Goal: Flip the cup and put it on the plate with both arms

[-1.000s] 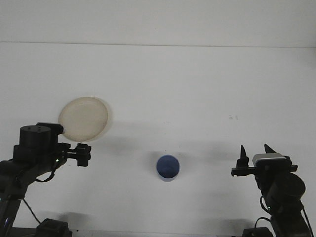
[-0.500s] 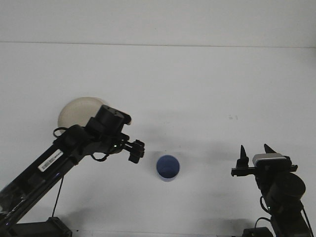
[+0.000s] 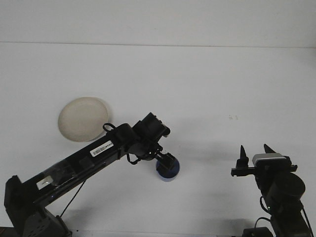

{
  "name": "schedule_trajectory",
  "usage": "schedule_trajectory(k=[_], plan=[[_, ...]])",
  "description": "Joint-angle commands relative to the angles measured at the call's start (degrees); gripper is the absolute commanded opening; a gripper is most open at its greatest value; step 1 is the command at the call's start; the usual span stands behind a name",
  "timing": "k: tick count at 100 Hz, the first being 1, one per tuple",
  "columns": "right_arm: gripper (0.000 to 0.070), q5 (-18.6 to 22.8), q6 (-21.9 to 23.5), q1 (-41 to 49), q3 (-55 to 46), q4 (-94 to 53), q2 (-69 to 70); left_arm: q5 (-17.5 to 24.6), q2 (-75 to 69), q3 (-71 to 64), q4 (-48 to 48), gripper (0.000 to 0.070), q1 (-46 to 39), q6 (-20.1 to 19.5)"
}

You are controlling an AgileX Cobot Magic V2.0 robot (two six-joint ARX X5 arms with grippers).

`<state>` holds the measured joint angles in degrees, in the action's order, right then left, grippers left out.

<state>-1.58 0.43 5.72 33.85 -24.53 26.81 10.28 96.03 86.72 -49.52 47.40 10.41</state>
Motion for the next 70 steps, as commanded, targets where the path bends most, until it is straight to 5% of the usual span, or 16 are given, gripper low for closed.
schedule_trajectory(k=[1,39,60,70], plan=[[0.0494,0.1,0.9,0.2,0.6,0.5,0.1,-0.7,2.1,1.2,-0.1,0.0504,0.7,-0.7],[0.0494,0.1,1.0,0.2,0.6,0.5,0.1,-1.9,7.4,1.2,-0.2,0.0484,1.1,-2.0],[0.0494,0.1,1.0,0.2,0.6,0.5,0.1,-3.4,8.8,1.2,-0.1,0.0398,1.9,-2.3],[0.0494,0.1,1.0,0.2,0.6,0.5,0.1,-4.1,9.2,1.2,-0.1,0.0240,2.0,-2.7]])
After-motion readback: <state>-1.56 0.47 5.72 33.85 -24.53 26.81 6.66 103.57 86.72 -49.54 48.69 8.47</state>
